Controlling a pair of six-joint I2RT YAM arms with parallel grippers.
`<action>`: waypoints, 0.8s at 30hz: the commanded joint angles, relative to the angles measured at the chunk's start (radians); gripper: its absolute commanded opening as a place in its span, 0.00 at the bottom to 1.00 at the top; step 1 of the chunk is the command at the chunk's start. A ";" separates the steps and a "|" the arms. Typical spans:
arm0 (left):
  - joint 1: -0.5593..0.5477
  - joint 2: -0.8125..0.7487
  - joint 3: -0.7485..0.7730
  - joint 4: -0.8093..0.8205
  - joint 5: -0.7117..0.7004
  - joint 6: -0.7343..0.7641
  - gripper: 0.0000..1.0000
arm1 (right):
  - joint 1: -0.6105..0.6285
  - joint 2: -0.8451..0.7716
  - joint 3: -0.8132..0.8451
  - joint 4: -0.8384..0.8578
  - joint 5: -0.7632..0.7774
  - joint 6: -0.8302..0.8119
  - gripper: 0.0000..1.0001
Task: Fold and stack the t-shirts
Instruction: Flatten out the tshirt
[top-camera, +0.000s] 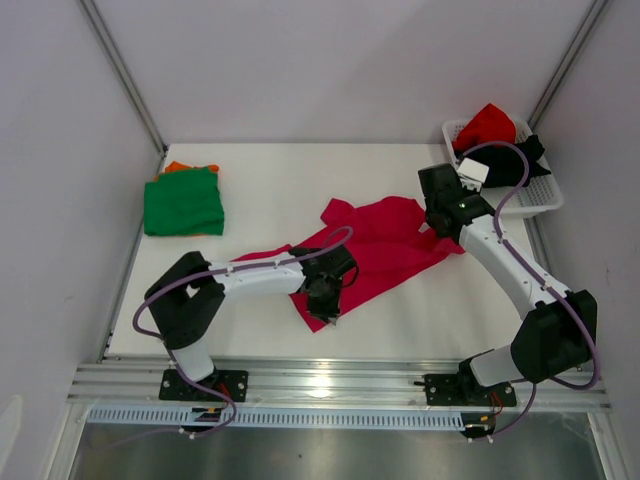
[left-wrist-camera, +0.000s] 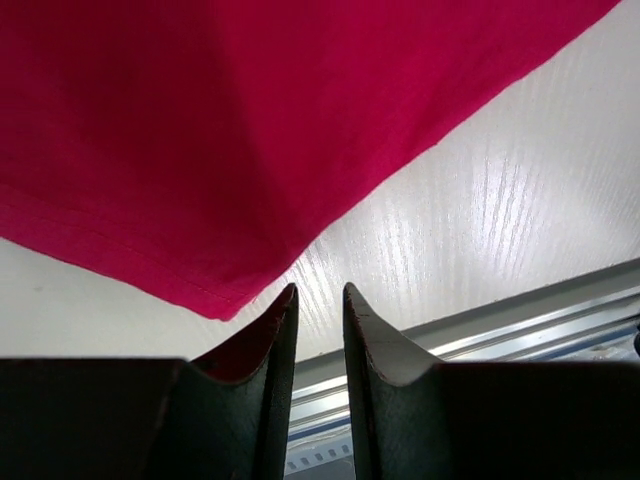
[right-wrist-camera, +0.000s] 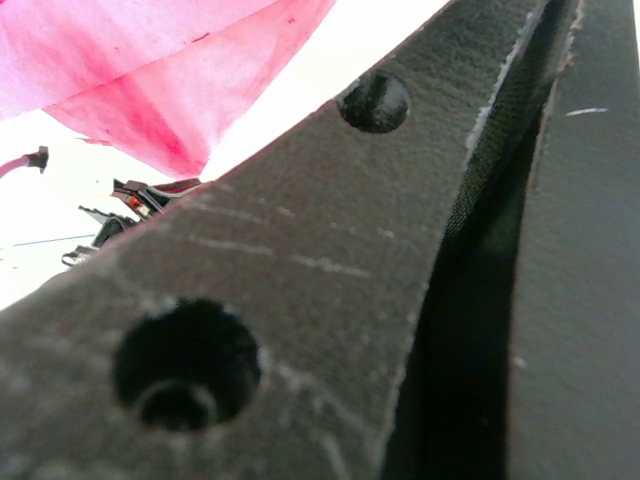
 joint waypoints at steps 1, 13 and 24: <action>-0.004 -0.045 0.075 -0.088 -0.113 0.015 0.27 | 0.003 -0.019 0.005 0.011 0.003 0.003 0.00; -0.004 0.062 0.141 -0.179 -0.305 -0.018 0.28 | 0.011 -0.010 -0.006 0.013 0.009 0.006 0.00; -0.003 0.176 0.095 -0.072 -0.211 -0.030 0.28 | 0.009 -0.056 -0.032 0.010 0.020 0.004 0.00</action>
